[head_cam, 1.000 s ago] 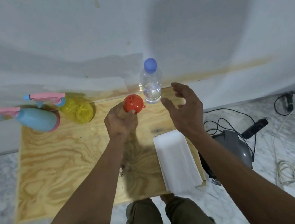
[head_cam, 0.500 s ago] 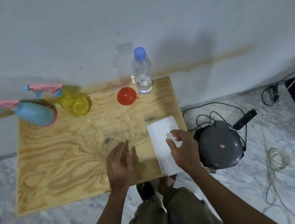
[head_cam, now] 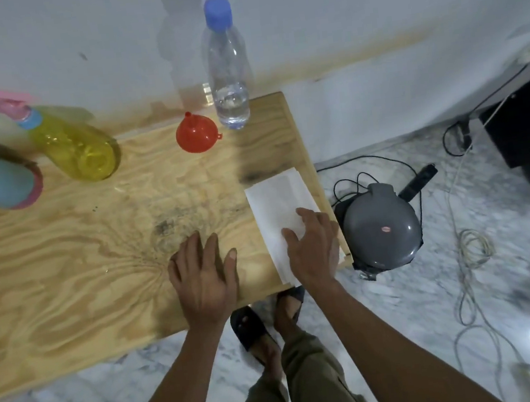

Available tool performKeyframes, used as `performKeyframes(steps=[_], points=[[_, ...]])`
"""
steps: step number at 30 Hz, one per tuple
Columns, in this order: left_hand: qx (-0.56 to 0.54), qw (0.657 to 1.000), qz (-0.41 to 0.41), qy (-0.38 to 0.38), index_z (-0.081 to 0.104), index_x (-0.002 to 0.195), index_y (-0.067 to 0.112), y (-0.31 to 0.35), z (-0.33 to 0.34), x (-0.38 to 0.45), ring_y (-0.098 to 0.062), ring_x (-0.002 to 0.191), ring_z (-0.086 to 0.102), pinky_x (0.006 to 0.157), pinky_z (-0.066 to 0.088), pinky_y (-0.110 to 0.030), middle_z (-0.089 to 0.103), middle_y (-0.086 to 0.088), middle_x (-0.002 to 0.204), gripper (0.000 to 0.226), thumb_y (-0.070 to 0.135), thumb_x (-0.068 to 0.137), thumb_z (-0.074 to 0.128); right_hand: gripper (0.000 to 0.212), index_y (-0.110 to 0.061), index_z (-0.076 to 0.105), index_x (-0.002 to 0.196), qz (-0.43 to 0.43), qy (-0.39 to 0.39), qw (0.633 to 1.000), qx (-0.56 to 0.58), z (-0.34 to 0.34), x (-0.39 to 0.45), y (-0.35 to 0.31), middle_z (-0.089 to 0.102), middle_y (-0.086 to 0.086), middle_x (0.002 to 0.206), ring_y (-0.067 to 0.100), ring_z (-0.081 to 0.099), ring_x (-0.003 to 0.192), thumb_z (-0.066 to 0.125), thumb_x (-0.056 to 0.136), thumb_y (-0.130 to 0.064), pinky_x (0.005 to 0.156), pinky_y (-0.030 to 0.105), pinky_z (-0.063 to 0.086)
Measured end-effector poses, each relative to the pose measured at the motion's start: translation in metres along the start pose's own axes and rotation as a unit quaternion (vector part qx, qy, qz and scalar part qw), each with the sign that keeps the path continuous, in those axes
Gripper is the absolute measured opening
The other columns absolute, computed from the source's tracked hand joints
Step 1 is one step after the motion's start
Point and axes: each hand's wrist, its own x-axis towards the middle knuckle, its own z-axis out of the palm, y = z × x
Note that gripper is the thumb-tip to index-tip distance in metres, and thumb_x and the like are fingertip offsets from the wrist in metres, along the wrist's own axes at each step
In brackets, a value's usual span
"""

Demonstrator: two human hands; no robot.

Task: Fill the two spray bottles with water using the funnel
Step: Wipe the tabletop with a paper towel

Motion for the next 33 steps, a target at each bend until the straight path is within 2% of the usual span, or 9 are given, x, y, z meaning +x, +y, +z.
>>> performKeyframes(steps=[7,13,15,17,20,25,29,31,33], points=[[0.029,0.998,0.028,0.052,0.065,0.127,0.011,-0.003,0.013,-0.007,-0.037,0.133,0.050,0.108,0.034,-0.053,0.057,-0.017,0.140,0.043,0.042,0.097,0.058,0.032,-0.021,0.064,0.123,0.004,0.057,0.996,0.067,0.005,0.000,0.000,0.068,-0.003,0.110,0.023,0.048,0.113,0.069,0.092,-0.025,0.093,0.043,0.044],[0.053,0.998,0.018,0.039,0.061,0.133,0.013,-0.002,0.015,-0.009,-0.035,0.139,0.045,0.112,0.028,-0.055,0.053,-0.016,0.145,0.046,0.044,0.099,0.053,0.009,-0.018,0.072,0.100,-0.020,0.089,0.992,0.092,0.010,0.000,-0.004,0.069,0.001,0.107,0.025,0.053,0.107,0.067,0.093,-0.017,0.084,0.032,0.041],[0.058,0.998,0.017,0.034,0.061,0.134,0.014,-0.002,0.015,-0.010,-0.034,0.140,0.044,0.112,0.028,-0.055,0.053,-0.016,0.146,0.047,0.045,0.099,0.052,0.009,-0.016,0.069,0.102,-0.041,0.095,0.990,0.097,0.009,-0.002,-0.004,0.069,-0.001,0.106,0.025,0.055,0.107,0.064,0.095,-0.015,0.083,0.036,0.045],[0.059,0.998,0.018,0.034,0.060,0.134,0.014,-0.002,0.015,-0.010,-0.034,0.140,0.043,0.113,0.028,-0.055,0.052,-0.015,0.146,0.047,0.045,0.099,0.053,0.014,-0.016,0.066,0.109,-0.068,0.094,0.989,0.096,0.008,-0.001,-0.003,0.066,0.001,0.112,0.025,0.058,0.106,0.064,0.095,-0.017,0.083,0.040,0.050],[0.059,0.998,0.014,0.030,0.060,0.135,0.014,-0.002,0.014,-0.010,-0.033,0.141,0.043,0.113,0.029,-0.056,0.052,-0.016,0.147,0.048,0.044,0.099,0.053,0.032,-0.021,0.061,0.125,-0.082,0.060,0.993,0.066,0.011,0.001,-0.002,0.051,0.002,0.128,0.023,0.060,0.104,0.067,0.094,-0.030,0.074,0.036,0.053],[0.068,0.997,0.013,0.029,0.060,0.135,0.014,-0.002,0.015,-0.010,-0.033,0.141,0.043,0.113,0.030,-0.057,0.052,-0.015,0.147,0.048,0.045,0.099,0.052,0.035,-0.027,0.057,0.133,-0.115,0.043,0.989,-0.083,0.016,0.003,-0.003,0.049,0.006,0.127,0.027,0.057,0.105,0.058,0.099,-0.034,0.059,0.033,0.040],[0.070,0.997,0.014,0.033,0.061,0.134,0.013,0.000,0.014,-0.010,-0.033,0.141,0.043,0.112,0.030,-0.058,0.053,-0.015,0.146,0.047,0.043,0.098,0.054,0.041,-0.025,0.057,0.134,-0.164,0.063,0.978,-0.109,0.018,0.007,-0.001,0.056,0.007,0.106,0.026,0.056,0.086,0.058,0.097,-0.007,0.052,0.031,0.034],[0.072,0.997,0.013,0.034,0.062,0.133,0.013,0.001,0.014,-0.009,-0.034,0.141,0.044,0.112,0.030,-0.058,0.053,-0.016,0.145,0.046,0.043,0.098,0.054,0.056,-0.024,0.057,0.135,-0.185,0.058,0.977,-0.092,0.020,0.012,0.001,0.055,0.010,0.107,0.023,0.051,0.068,0.058,0.089,0.009,0.048,0.028,0.032],[0.069,0.997,0.014,0.035,0.062,0.132,0.013,0.000,0.013,-0.009,-0.034,0.140,0.044,0.112,0.030,-0.058,0.054,-0.016,0.145,0.046,0.042,0.098,0.054,0.058,-0.021,0.060,0.134,-0.195,0.046,0.977,-0.068,0.020,0.015,0.001,0.055,0.014,0.113,0.022,0.045,0.054,0.057,0.087,0.013,0.046,0.026,0.030]])
